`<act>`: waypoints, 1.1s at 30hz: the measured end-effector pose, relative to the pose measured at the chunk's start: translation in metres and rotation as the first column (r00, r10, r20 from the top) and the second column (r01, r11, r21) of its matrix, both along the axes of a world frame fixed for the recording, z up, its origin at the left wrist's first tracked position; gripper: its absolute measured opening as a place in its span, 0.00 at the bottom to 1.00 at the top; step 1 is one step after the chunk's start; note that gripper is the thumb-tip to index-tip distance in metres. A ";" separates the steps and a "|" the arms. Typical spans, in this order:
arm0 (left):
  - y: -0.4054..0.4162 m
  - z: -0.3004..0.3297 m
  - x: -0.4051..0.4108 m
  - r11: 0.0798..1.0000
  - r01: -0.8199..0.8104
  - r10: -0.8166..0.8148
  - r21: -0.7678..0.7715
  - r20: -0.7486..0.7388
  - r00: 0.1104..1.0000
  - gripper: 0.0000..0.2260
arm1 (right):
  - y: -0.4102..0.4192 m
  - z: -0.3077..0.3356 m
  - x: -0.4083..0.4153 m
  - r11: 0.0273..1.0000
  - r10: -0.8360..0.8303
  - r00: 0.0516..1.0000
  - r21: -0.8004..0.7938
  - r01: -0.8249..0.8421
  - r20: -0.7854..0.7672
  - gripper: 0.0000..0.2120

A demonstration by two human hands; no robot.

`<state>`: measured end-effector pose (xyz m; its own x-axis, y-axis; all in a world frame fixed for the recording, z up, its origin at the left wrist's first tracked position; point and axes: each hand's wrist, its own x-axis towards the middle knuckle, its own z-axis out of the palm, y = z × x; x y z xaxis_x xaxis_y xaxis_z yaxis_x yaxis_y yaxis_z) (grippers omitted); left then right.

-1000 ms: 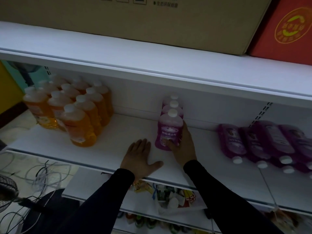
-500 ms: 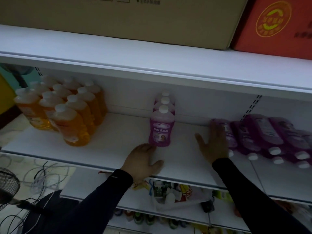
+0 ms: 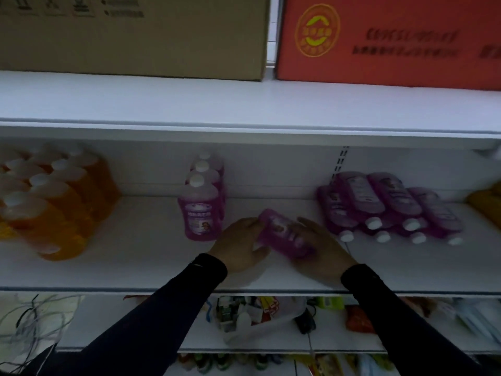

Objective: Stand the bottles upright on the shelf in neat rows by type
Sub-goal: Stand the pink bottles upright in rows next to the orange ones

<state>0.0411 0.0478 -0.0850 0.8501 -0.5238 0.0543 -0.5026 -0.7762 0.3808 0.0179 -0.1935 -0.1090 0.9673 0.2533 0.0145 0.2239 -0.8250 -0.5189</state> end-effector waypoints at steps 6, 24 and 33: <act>-0.028 0.003 0.025 0.990 0.057 -0.052 0.126 -0.041 0.998 0.40 | -0.010 0.020 -0.012 0.981 -0.089 0.994 0.169 0.100 -0.070 0.29; -0.039 -0.035 -0.004 0.504 -0.412 0.089 -0.759 -0.429 0.899 0.32 | 0.029 0.040 0.016 0.895 0.010 1.000 0.446 -0.017 0.017 0.37; 0.008 -0.053 -0.009 0.968 -0.249 0.249 -0.003 -0.056 0.967 0.40 | 0.040 0.028 0.048 0.822 -0.064 0.997 0.569 0.033 0.035 0.34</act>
